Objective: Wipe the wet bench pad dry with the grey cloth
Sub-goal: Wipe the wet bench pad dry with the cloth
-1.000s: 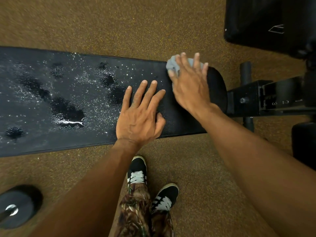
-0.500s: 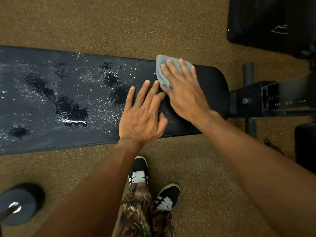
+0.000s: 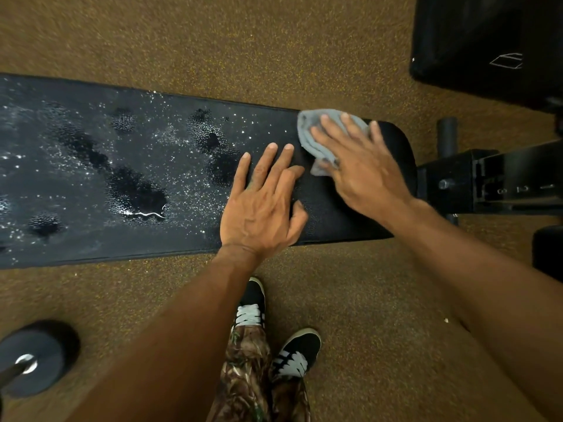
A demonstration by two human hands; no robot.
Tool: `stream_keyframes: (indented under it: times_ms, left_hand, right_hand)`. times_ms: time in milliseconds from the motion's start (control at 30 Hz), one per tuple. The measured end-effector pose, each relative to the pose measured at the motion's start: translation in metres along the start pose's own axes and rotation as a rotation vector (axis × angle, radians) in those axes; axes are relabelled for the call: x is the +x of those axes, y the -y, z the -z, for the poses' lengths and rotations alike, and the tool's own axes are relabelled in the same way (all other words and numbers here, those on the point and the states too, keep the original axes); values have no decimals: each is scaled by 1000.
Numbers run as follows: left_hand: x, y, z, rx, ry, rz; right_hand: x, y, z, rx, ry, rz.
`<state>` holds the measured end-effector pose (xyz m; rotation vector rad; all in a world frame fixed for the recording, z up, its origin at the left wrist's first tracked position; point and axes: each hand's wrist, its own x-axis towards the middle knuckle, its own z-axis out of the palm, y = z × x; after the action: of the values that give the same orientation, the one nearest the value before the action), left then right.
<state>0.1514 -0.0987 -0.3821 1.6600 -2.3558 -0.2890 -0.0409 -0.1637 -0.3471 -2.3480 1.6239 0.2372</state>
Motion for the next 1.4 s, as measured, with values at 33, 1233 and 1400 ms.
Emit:
stream_keyframes:
  times_ms: [33,1233,1400]
  left_hand:
    - [0,0,0,-2,5,1]
    - [-4,1,-4,-77,-57,45]
    - [-1,4,2,-91,-74,49]
  right_hand:
    - [-3,-8,2,-14,10,-18]
    - [-15,4,-7,221,12,52]
    - [5,29,-3,150,-7,-71]
